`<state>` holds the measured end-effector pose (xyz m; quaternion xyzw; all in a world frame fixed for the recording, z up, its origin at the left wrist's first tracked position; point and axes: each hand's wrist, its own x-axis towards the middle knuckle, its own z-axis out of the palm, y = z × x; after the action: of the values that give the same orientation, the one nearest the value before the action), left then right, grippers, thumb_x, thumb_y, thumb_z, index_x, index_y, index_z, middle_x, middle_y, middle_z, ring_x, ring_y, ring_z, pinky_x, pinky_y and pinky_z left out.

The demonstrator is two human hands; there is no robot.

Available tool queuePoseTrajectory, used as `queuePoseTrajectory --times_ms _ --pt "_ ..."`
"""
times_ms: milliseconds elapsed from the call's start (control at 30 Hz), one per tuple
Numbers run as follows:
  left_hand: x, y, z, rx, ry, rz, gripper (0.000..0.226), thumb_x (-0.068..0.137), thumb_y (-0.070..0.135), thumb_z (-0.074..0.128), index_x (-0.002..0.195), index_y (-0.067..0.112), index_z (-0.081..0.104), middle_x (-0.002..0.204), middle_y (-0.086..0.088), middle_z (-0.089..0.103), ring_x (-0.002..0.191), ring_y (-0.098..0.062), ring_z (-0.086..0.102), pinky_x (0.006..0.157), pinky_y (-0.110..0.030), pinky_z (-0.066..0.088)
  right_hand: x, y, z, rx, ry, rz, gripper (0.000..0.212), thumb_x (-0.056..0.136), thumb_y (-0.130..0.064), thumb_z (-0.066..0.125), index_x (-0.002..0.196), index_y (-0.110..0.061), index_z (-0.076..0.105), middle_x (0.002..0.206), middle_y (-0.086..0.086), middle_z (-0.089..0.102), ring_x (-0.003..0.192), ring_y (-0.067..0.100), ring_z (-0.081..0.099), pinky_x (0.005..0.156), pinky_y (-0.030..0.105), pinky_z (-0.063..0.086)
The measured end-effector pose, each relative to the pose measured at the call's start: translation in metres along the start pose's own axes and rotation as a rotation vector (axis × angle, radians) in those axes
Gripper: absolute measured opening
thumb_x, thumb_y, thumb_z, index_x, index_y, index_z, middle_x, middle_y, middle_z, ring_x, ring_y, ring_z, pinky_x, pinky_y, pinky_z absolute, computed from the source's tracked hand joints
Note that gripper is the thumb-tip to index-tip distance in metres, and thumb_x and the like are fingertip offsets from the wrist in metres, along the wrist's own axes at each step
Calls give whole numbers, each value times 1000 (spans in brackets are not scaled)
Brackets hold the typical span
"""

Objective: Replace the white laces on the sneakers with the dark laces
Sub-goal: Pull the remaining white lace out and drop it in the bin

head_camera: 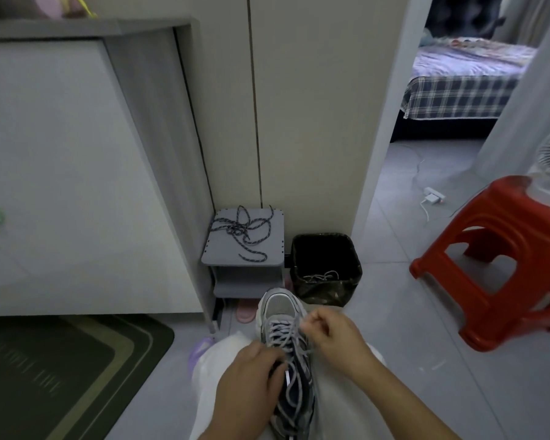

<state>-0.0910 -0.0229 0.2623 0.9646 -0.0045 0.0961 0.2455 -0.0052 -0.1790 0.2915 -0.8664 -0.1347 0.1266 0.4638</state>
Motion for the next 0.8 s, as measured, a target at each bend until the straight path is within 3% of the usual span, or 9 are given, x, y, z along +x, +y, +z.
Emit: queuePoseTrajectory --times_ms 67,167,233,333,400,567,633,700,800 --pt "4 4 3 -15 -79 -18 22 91 42 47 109 34 57 105 13 52 103 -5 49 74 -12 28 -8 8 9 43 -61 37 16 76 -30 75 78 -22 62 67 -8 60 58 -8 53 59 9 42" --pt "9 8 3 12 -148 -60 24 91 41 46 99 23 58 105 6 47 103 -10 48 78 -21 38 -16 17 14 26 -139 47 24 64 -33 84 75 -28 63 69 -8 60 62 -6 54 60 10 42" --pt "8 11 0 107 -213 -53 29 90 46 44 98 23 59 106 6 45 104 -10 47 76 -20 35 -19 23 13 64 -168 53 27 63 -31 85 79 -26 64 72 -8 60 63 -3 54 61 11 43" --pt "6 11 -4 204 -234 -35 32 90 49 42 100 23 58 113 2 43 107 -15 43 78 -24 34 -20 29 13 46 -115 15 20 70 -21 80 75 -34 65 82 -2 66 73 9 61 68 17 49" --pt "4 12 -5 223 -258 -23 31 91 48 41 99 23 57 113 1 42 107 -16 42 81 -26 36 -19 31 16 23 -44 16 29 75 -15 75 68 -39 62 82 0 69 78 11 62 70 16 47" --pt "2 10 -3 123 -169 -23 24 91 44 44 103 29 57 107 7 43 103 -9 43 73 -18 28 -20 34 22 -4 1 21 16 83 -16 67 71 -25 60 67 -3 63 66 2 58 62 11 41" --pt "4 9 2 61 -157 -14 25 90 41 47 111 31 58 107 7 43 105 -9 44 78 -16 33 -20 35 21 184 54 52 10 89 -13 60 80 -11 61 68 -2 66 63 2 59 65 16 45" --pt "6 8 6 35 -161 -25 26 88 38 51 111 31 61 105 7 43 105 -10 46 80 -16 35 -16 33 17 563 152 136 12 95 -5 49 88 3 55 71 5 70 60 9 65 61 21 53" --pt "6 6 10 38 -159 -74 26 86 38 55 109 30 64 102 8 43 104 -10 46 80 -16 36 -14 31 10 827 263 206 14 96 -2 43 85 3 51 62 6 68 48 12 61 48 23 53"
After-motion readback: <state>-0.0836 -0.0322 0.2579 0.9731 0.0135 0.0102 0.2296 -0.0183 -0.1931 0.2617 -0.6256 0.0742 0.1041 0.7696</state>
